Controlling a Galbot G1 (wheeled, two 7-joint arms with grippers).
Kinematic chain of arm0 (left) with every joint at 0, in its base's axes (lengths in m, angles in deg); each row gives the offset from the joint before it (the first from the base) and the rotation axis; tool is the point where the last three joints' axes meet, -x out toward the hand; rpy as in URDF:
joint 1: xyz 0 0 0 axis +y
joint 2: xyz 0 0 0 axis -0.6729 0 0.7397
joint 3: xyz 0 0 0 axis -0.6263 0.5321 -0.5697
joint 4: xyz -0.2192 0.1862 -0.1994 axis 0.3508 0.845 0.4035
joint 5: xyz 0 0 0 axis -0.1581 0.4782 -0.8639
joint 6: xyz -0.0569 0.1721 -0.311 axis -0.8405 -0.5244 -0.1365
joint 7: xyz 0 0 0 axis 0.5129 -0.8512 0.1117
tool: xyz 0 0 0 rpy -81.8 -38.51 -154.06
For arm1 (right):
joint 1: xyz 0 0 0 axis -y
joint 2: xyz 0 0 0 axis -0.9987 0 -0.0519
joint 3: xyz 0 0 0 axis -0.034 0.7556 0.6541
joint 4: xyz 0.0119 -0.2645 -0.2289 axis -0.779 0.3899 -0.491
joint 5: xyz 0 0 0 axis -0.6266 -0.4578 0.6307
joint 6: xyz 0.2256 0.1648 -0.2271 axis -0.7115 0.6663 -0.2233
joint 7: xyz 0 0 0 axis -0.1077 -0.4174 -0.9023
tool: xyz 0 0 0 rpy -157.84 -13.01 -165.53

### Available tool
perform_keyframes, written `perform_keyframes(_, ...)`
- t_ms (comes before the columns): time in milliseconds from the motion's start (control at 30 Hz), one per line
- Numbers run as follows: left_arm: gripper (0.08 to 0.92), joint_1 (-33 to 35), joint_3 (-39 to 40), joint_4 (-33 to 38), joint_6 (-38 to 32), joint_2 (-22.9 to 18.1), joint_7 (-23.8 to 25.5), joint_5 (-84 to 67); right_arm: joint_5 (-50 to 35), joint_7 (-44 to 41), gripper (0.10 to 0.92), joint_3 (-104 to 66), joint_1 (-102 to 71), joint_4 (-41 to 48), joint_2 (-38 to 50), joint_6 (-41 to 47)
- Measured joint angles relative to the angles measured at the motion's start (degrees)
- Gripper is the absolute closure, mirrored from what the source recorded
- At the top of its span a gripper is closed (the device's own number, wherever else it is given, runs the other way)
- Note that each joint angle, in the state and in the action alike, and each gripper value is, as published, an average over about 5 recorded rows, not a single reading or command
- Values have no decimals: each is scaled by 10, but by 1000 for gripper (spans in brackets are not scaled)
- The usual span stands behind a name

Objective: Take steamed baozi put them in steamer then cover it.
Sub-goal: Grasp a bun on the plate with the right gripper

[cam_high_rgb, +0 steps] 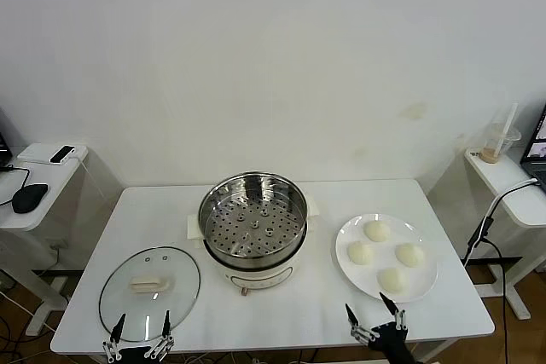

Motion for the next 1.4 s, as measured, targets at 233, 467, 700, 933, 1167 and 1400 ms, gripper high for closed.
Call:
perform_keyframes(233, 177, -2, -4, 8, 23, -1, 14, 21, 51, 7, 203, -17, 38, 8, 27, 15)
perform_keyframes(467, 177, -12, -10, 5, 35, 0, 38, 57, 155, -20, 203, -31, 116, 34, 93, 51)
perform_keyframes(700, 177, -20, -15, 13, 47, -1, 50, 89, 278, -106, 203, -14, 231, 95, 180, 70)
perform_keyframes(933, 177, -23, -17, 19, 57, -3, 57, 109, 347, -222, 203, 62, 387, 177, 273, 70)
perform_keyframes(1167, 177, -29, -25, 20, 65, -1, 60, 115, 358, -347, 203, 207, 575, 275, 327, 61)
perform_keyframes(1400, 177, -34, -34, 20, 69, 1, 63, 116, 341, -450, 203, 363, 736, 368, 335, 56)
